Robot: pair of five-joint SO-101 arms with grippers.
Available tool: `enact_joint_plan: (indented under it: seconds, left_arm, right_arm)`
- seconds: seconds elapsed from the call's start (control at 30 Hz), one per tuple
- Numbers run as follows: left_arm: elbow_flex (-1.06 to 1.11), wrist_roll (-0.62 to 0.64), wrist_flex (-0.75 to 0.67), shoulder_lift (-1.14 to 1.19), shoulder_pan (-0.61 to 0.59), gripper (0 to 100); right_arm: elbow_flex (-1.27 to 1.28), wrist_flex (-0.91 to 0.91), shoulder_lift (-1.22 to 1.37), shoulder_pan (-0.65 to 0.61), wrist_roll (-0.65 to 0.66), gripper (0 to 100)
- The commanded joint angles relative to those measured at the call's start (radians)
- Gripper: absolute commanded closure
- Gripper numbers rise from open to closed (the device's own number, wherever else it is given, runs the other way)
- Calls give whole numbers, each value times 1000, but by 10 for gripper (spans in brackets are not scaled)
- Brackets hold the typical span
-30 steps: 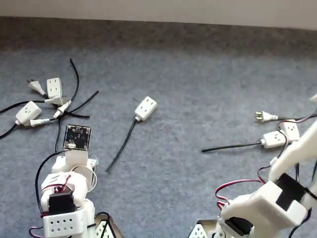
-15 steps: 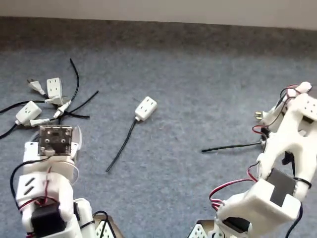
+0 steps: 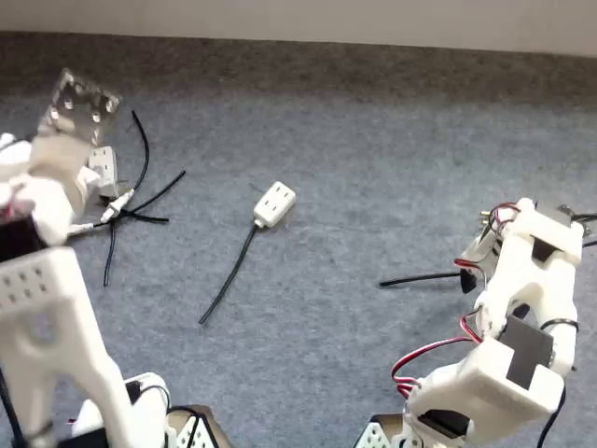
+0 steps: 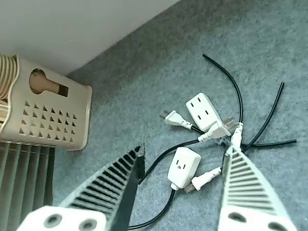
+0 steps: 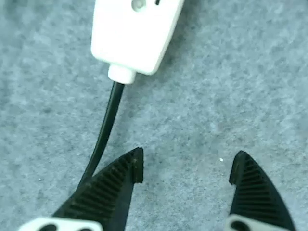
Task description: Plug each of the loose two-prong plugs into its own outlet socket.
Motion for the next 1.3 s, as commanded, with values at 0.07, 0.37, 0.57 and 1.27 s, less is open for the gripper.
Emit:
enact_joint_plan:
  seconds: [0.07,0.37,0.57,1.27]
  left_arm:
    - [-298,-193,129,305,10,748]
    - [-458,-419,218,483,68,748]
    - [-440,-433,212,575,82,748]
    - [-426,-514,-3,986,94,748]
  right_arm:
    - [102,-163,-22,-16,-25,710]
    - [122,-197,-18,-54,-26,710]
    - [140,-232,-18,-70,-26,710]
    - [171,-303,-19,-101,-26,710]
